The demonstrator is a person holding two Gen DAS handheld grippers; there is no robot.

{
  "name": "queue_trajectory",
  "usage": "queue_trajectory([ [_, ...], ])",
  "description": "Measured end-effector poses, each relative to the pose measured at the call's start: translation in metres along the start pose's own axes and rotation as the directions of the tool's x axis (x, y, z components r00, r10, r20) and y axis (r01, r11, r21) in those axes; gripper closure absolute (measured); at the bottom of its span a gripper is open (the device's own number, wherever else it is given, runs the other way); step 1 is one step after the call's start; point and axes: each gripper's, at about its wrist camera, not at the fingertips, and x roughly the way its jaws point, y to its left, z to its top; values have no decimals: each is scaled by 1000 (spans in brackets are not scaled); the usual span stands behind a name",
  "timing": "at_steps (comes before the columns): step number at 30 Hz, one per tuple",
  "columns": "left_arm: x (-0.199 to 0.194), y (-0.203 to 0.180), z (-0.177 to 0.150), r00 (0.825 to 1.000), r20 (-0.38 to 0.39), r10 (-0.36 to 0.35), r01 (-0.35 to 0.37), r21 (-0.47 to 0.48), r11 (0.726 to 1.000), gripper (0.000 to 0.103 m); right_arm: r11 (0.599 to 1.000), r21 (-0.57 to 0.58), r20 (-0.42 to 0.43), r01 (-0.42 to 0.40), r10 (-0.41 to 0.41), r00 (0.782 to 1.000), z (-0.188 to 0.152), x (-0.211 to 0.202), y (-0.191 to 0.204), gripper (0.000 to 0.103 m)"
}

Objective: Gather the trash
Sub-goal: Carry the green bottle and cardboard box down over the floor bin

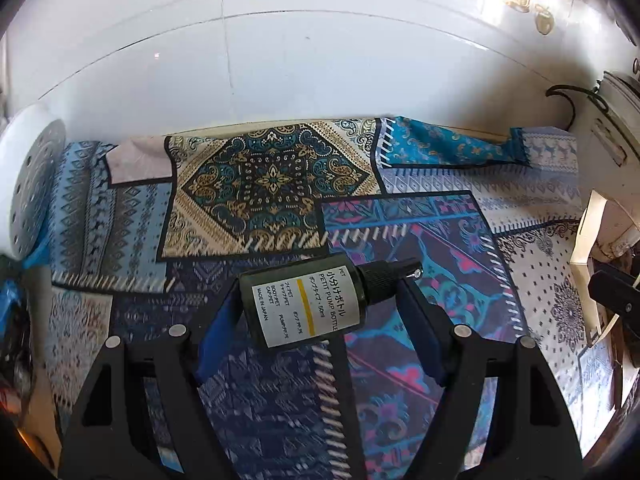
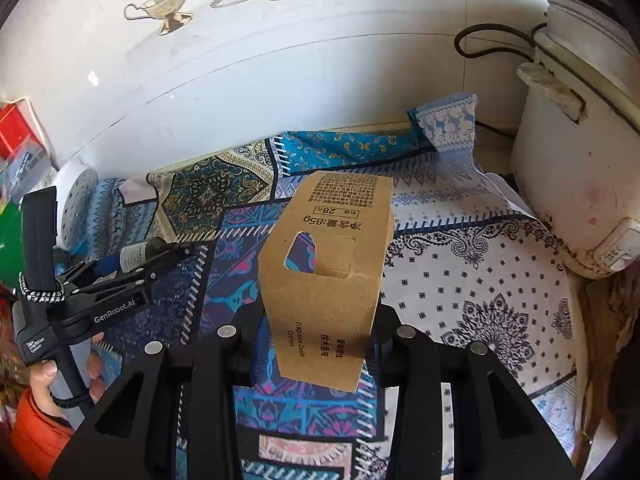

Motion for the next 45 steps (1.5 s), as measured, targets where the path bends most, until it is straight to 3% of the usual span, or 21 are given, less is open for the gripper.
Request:
queue_trajectory([
  [11, -132, -41, -86, 994, 65, 85, -74, -164, 984, 26, 977, -179, -13, -117, 116, 993, -61, -71, 0, 68],
  [18, -193, -45, -127, 986, 104, 130, -114, -153, 982, 26, 970, -186, -1, -157, 160, 987, -102, -101, 13, 68],
  [27, -246, -27, -193, 984, 137, 117, -109, -67, 992, 26, 985, -132, 36, -113, 119, 992, -173, -137, 51, 68],
  [35, -275, -3, -280, 994, 73, 78, -77, -20, 997, 26, 994, -69, -3, -80, 80, 997, -253, -147, 84, 68],
  [45, -240, -6, -368, 992, -115, 61, -62, -3, 998, 26, 999, -27, -159, -41, 37, 987, -335, -125, 71, 68],
])
